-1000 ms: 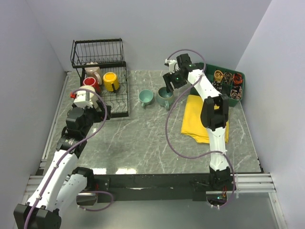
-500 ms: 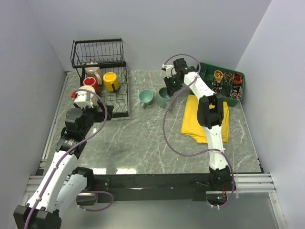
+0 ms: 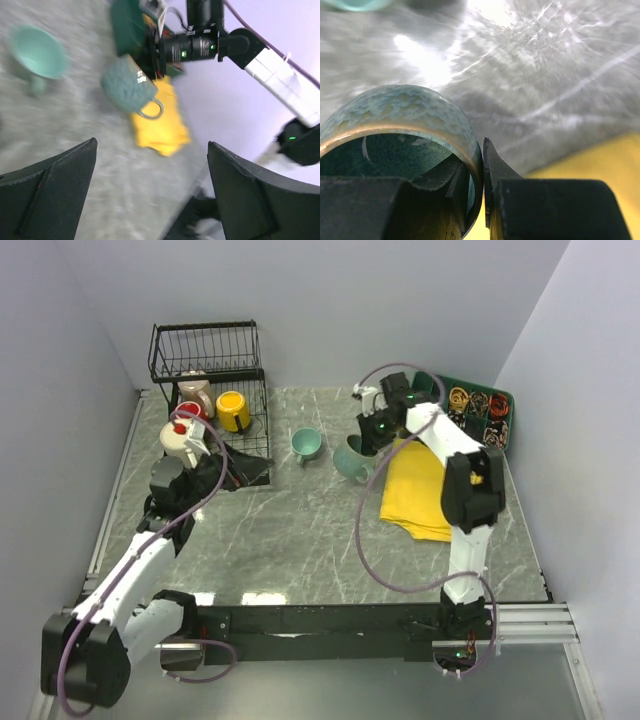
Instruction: Load the cups into the dish rack
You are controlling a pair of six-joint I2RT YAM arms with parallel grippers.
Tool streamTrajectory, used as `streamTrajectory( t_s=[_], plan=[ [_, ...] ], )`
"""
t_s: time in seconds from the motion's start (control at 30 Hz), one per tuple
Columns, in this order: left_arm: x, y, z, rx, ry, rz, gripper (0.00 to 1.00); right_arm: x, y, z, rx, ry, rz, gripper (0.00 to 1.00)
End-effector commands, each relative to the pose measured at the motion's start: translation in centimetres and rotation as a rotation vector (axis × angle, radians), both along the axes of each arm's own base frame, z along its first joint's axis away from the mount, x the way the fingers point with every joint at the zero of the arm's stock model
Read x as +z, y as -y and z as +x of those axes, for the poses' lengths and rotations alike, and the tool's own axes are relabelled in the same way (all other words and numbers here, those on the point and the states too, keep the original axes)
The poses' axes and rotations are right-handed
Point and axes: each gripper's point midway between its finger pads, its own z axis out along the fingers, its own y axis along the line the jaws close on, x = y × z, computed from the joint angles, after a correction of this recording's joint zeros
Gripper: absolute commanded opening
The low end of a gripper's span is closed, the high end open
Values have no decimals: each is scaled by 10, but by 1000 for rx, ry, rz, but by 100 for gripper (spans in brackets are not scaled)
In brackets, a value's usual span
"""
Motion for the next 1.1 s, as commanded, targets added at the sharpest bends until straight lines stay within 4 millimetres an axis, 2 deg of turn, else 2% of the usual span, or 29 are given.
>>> streamTrajectory(
  t_s=[0.0,0.03,0.07,0.1,0.13,0.17,0.2,0.23,0.27,0.3,0.33,0.37,0.4,0.43,0.47,0.5,0.53,0.6,0.63,0.73,0.83,0.87,0.93,1.07],
  plan=[
    [61,35,-32,-249,18,-251,96,158,-10,4,-9,327,271,0],
    [68,46,-36,-267,18,-262,97,184,-4,-2,-18,384,293,0],
    [68,54,-35,-271,-13,-260,96,197,-1,-5,-32,409,312,0],
    [85,62,-38,-288,19,-265,96,211,1,-9,-35,440,328,0],
    [91,78,-49,-335,14,-274,96,238,8,-15,-44,516,349,0],
    [98,83,-45,-316,14,-296,96,252,11,-18,-67,538,380,0],
    [110,89,-49,-333,8,-339,96,267,10,-24,-60,557,423,0],
    [116,98,-56,-356,8,-373,97,294,11,-33,-55,634,474,0],
    [119,102,-51,-341,-1,-408,97,308,15,-38,-103,626,550,0],
    [137,106,-60,-376,32,-470,97,322,13,-47,-92,642,611,0],
    [143,109,-61,-383,44,-490,97,346,13,-59,-110,696,705,0],
    [144,114,-57,-380,45,-498,97,356,12,-67,-109,719,747,0],
    [159,120,-62,-403,77,-513,97,375,12,-84,-95,765,793,0],
    [164,124,-62,-408,92,-516,97,384,9,-90,-64,801,841,0],
    [163,131,-59,-411,95,-510,97,391,5,-99,-71,759,907,0],
    [177,135,-62,-431,127,-532,97,398,3,-104,-70,745,941,0],
    [174,142,-58,-439,124,-530,98,406,0,-111,-73,701,1003,0],
    [187,150,-59,-472,150,-553,99,414,-4,-120,-57,683,1063,0],
    [192,151,-59,-481,164,-566,99,424,-5,-125,-48,688,1109,0],
    [203,163,-60,-535,176,-598,96,433,-6,-133,-46,684,1168,0],
    [207,178,-62,-593,158,-626,92,432,-7,-134,-33,717,1178,0],
    [215,179,-64,-608,166,-640,90,430,-7,-133,-33,721,1175,0],
    [213,189,-64,-629,146,-637,88,424,-7,-130,-31,731,1169,0],
    [216,203,-59,-619,117,-615,76,420,-8,-126,-24,750,1153,0]
  ],
)
